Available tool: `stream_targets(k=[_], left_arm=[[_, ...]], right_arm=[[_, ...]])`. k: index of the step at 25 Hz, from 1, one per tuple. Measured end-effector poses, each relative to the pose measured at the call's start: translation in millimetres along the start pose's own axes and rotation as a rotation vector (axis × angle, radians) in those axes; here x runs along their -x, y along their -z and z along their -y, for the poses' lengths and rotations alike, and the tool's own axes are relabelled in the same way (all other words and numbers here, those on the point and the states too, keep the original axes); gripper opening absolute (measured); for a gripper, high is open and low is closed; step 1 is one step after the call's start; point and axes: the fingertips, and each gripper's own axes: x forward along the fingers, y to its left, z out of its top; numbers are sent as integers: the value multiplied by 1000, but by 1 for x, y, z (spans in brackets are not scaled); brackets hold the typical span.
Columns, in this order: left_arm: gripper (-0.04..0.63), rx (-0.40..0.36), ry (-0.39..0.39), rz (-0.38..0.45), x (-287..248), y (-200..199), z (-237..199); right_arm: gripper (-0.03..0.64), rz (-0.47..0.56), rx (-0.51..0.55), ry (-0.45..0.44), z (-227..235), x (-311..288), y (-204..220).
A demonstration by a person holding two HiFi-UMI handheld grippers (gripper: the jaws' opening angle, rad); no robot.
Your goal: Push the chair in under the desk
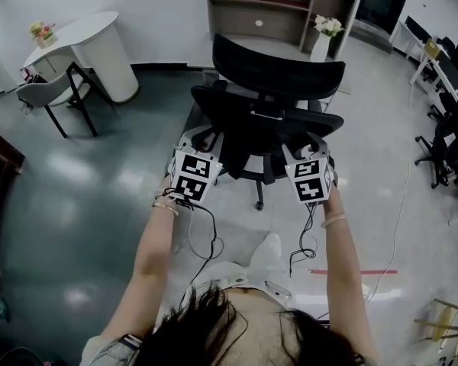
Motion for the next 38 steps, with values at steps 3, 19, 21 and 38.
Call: stream_targets(k=[3,19,21,38], left_arm=[[50,22,0,-2,13,6,1],[28,87,-112,-16,49,21,10],[28,86,-115,-19,56,19,16],[28,111,-132,7,137,1,67]], right_arm=[[261,2,-22,-6,-12,8,-1],[134,27,-81,-11,-41,41,-6],[117,39,-89,-4,-42,48,-6],[31,75,-177,8,-71,134,6]])
